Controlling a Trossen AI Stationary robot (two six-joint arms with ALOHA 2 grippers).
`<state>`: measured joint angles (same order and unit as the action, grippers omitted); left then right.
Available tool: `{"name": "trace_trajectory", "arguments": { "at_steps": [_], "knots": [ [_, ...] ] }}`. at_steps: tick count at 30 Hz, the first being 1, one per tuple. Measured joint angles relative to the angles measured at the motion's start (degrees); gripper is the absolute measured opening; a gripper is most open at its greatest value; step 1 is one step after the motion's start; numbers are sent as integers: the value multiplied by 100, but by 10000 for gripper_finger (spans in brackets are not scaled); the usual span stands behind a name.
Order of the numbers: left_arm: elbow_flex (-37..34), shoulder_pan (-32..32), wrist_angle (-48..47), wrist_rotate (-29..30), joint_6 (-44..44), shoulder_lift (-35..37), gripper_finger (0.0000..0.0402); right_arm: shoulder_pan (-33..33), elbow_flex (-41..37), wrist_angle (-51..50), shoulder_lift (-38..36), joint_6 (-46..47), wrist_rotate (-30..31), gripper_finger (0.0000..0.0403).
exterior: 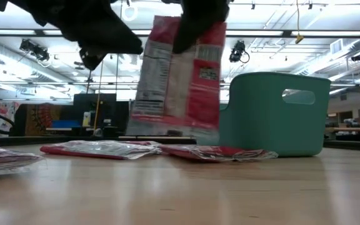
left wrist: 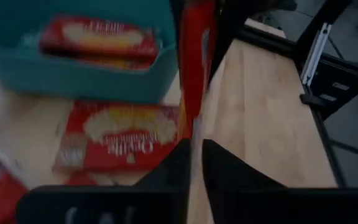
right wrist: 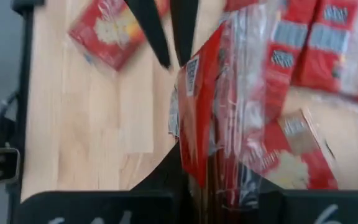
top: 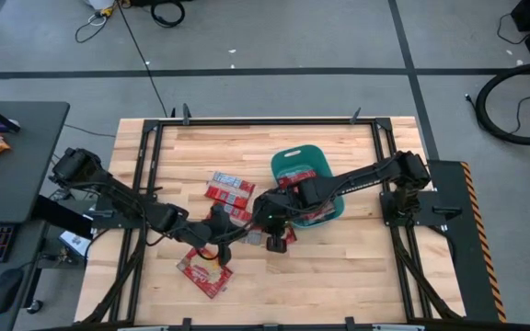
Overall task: Sort popcorn bags into baskets
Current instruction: Put the red popcorn pack into the green bin
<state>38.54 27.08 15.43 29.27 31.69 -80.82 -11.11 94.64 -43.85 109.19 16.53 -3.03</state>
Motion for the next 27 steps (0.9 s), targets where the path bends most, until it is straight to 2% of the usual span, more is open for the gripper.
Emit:
{"name": "trace_trajectory", "arguments": {
  "at_steps": [3,7,11,18,22,27],
  "knots": [
    [-6,-33,-293,-139,521,60,77,0,314,-469,-8,-39,198,39],
    [-8,-191,-613,-648,1141,245,111,0,789,-1272,-29,-315,744,53],
    [-3,-391,-742,-1295,1777,496,117,0,1331,-1913,-29,-693,1610,59],
    [-9,-719,-677,-2543,2211,740,117,42,2074,-3160,-31,-1371,2915,46],
    [-9,-781,-728,-2655,2296,754,117,91,2123,-3881,-64,-1420,3328,49],
    [-10,-779,-719,-2659,2432,756,117,182,1788,-4022,-233,-1553,3366,49]
  ]
}}
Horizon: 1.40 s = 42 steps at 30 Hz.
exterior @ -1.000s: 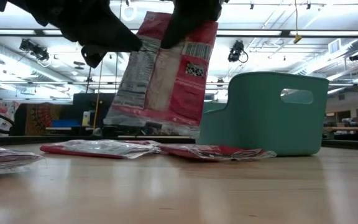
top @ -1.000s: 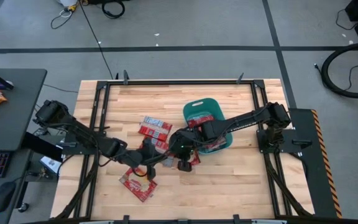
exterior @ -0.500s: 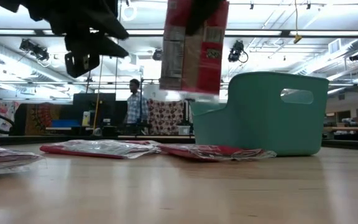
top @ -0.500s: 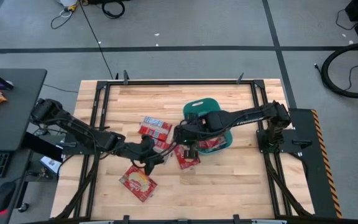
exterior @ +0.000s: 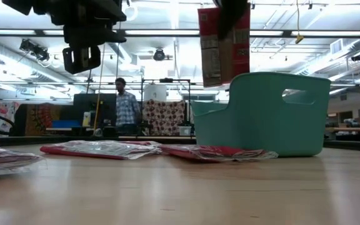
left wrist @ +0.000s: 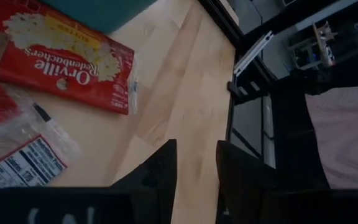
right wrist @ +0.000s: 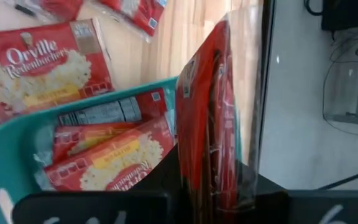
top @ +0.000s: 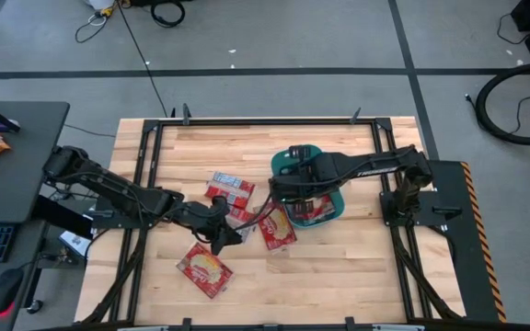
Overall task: Sort popcorn bags into baskets
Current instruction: Put the red popcorn pack into the green bin
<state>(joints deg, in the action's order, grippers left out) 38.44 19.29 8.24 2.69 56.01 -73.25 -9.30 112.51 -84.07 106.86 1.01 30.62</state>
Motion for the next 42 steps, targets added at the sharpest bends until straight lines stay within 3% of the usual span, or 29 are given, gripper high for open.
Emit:
{"name": "trace_trajectory", "arguments": {
  "at_steps": [15,21,28,36,42],
  "knots": [
    [-4,-146,119,-40,67,24,117,300,-3023,2410,-1688,-878,107,53],
    [-4,-247,117,-42,436,24,117,515,-3956,2833,-1806,-599,-446,60],
    [-4,-450,86,-69,676,24,117,432,-4055,2439,-1846,-14,-941,92],
    [-7,-720,90,-716,638,24,117,215,-4024,1829,-2036,704,-1470,174],
    [-7,-776,95,-918,508,22,117,83,-3406,1071,-2086,1200,-1834,229]
  ]
}}
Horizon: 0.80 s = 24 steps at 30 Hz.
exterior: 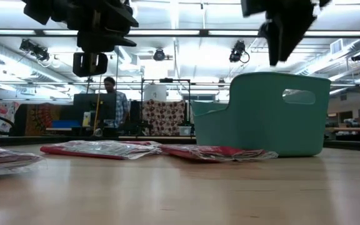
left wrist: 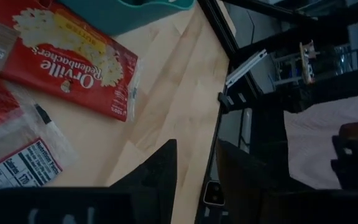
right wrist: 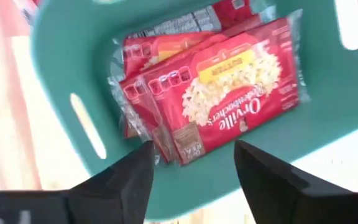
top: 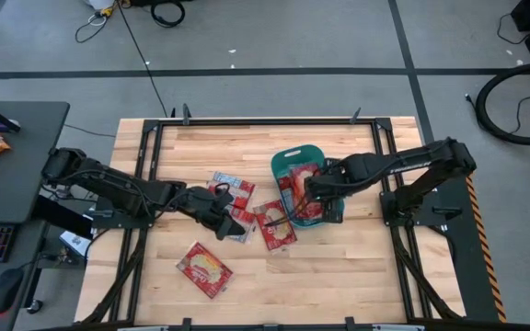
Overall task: Sort popcorn bags into baskets
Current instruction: Put the red popcorn pack into the green bin
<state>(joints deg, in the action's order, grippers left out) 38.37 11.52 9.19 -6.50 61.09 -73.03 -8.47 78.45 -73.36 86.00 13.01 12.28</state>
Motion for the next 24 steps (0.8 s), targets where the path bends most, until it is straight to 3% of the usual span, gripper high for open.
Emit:
{"name": "trace_trajectory", "arguments": {
  "at_steps": [5,12,24],
  "knots": [
    [0,-120,24,-464,-174,-3,117,-96,693,-629,1,257,238,250],
    [0,-342,-13,-543,-437,-3,117,-205,1512,-736,0,685,649,249],
    [0,-906,-595,-880,-693,-3,117,-437,1725,-768,-34,745,800,249]
  ]
}}
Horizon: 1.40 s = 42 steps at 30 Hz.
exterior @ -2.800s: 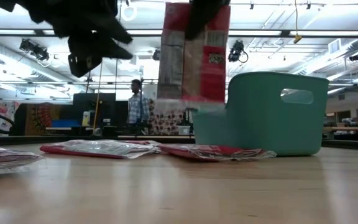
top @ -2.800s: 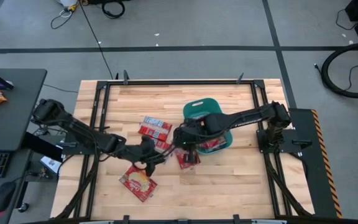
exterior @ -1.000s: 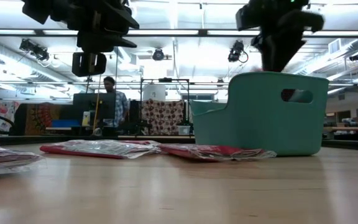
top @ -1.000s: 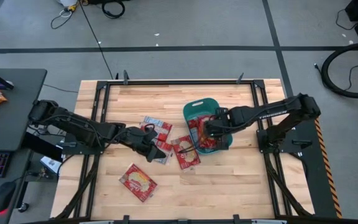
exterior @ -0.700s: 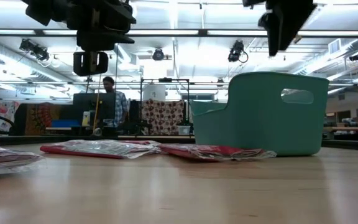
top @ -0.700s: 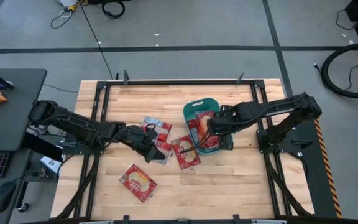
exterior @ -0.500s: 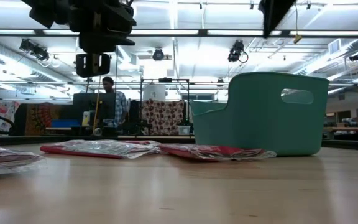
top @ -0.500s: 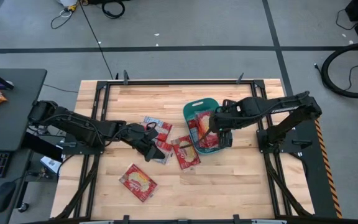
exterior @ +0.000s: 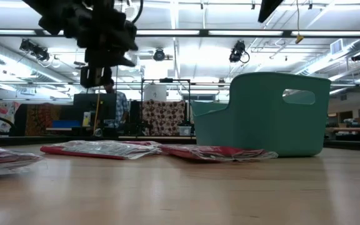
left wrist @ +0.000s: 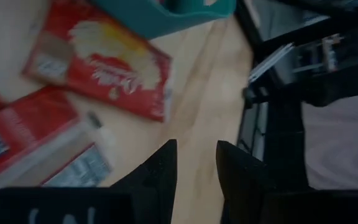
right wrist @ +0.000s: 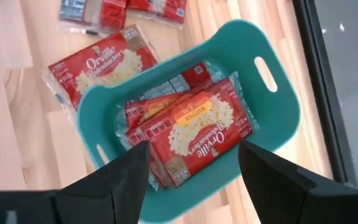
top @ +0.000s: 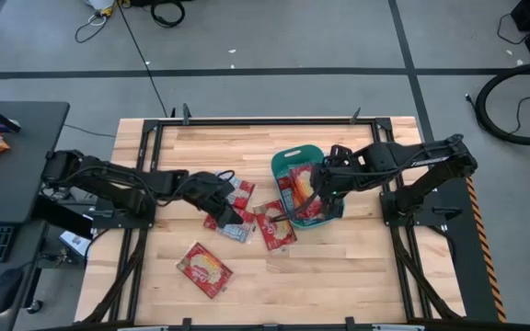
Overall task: Sort popcorn bags into baskets
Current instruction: Put the red popcorn pack into the green bin
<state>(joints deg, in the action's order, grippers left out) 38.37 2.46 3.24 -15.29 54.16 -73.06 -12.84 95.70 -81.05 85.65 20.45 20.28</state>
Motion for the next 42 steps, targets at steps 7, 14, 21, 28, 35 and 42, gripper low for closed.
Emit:
{"name": "trace_trajectory", "arguments": {
  "at_steps": [7,14,21,28,35,42],
  "knots": [
    [322,-195,-1181,42,-282,-2,117,29,0,-98,-97,-1051,635,248],
    [936,-198,-3329,324,-699,-33,116,407,-2,404,-200,-1922,777,248],
    [327,-360,-4169,-200,-1465,-28,116,685,-150,1186,-241,-1912,216,248],
    [-282,-719,-3640,-395,-1387,161,116,659,-640,2099,-234,-1848,-247,248],
    [-678,-1334,-3165,-529,-1732,192,116,581,-1311,3083,-237,-1570,-891,248],
    [-1452,-1772,-1636,-883,-780,234,117,572,-1921,3631,-230,-1286,-1236,248]
  ]
}}
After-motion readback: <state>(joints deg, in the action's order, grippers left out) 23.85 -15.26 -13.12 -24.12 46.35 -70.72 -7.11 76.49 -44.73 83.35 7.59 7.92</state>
